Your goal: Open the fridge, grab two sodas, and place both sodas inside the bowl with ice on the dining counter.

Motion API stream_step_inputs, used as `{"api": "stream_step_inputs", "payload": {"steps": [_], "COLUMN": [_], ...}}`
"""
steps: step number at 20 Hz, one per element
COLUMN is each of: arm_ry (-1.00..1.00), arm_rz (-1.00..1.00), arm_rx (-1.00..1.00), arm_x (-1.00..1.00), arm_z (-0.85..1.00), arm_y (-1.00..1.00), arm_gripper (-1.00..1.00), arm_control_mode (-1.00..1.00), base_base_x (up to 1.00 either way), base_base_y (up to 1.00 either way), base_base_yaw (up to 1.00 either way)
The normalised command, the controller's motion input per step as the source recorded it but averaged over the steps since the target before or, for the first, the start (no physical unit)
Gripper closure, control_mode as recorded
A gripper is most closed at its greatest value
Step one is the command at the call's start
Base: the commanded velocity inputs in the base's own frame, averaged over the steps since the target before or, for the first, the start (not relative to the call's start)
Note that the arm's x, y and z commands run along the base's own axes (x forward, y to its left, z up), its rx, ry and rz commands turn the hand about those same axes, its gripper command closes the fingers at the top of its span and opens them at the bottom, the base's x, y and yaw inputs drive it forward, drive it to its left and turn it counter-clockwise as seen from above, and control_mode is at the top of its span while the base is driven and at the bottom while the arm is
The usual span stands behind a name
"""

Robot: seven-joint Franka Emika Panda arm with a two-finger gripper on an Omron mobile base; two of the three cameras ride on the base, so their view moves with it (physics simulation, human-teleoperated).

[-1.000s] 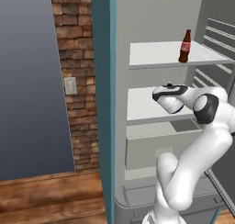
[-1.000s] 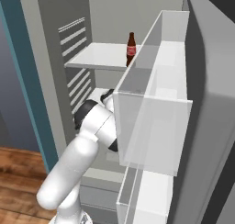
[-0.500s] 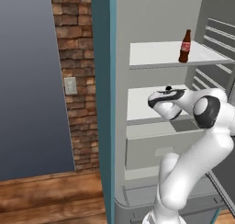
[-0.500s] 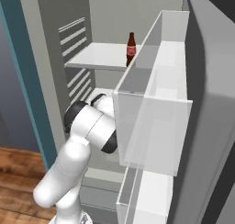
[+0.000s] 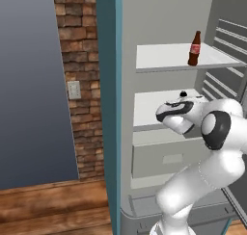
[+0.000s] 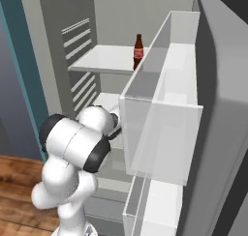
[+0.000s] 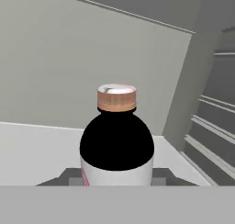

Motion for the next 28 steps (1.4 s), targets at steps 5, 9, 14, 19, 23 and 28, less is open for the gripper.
{"api": "stream_step_inputs", "payload": {"steps": [5, 9, 14, 19, 23, 28], "arm_ry": [0.10, 0.15, 0.20, 0.23, 0.15, 0.06], "arm_rz": [0.00, 0.00, 0.00, 0.00, 0.00, 0.00], "arm_rx": [0.00, 0.00, 0.00, 0.00, 0.02, 0.05], "arm_x": [-0.69, -0.83, -0.87, -0.76, -0.83, -0.91], "arm_z": [0.79, 0.77, 0.71, 0.82, 0.21, -0.08], "arm_y": [-0.12, -0.14, -0.02, 0.00, 0.00, 0.00], "arm_gripper": [1.00, 1.00, 1.00, 1.00, 1.00, 1.00], "arm_control_mode": [-1.00, -1.00, -1.00, -1.00, -1.00, -1.00], "base_base_x": [0.00, 0.00, 0.00, 0.00, 0.00, 0.00], "base_base_y": [0.00, 0.00, 0.00, 0.00, 0.00, 0.00], "base_base_yaw": [0.00, 0.00, 0.00, 0.00, 0.00, 0.00]}}
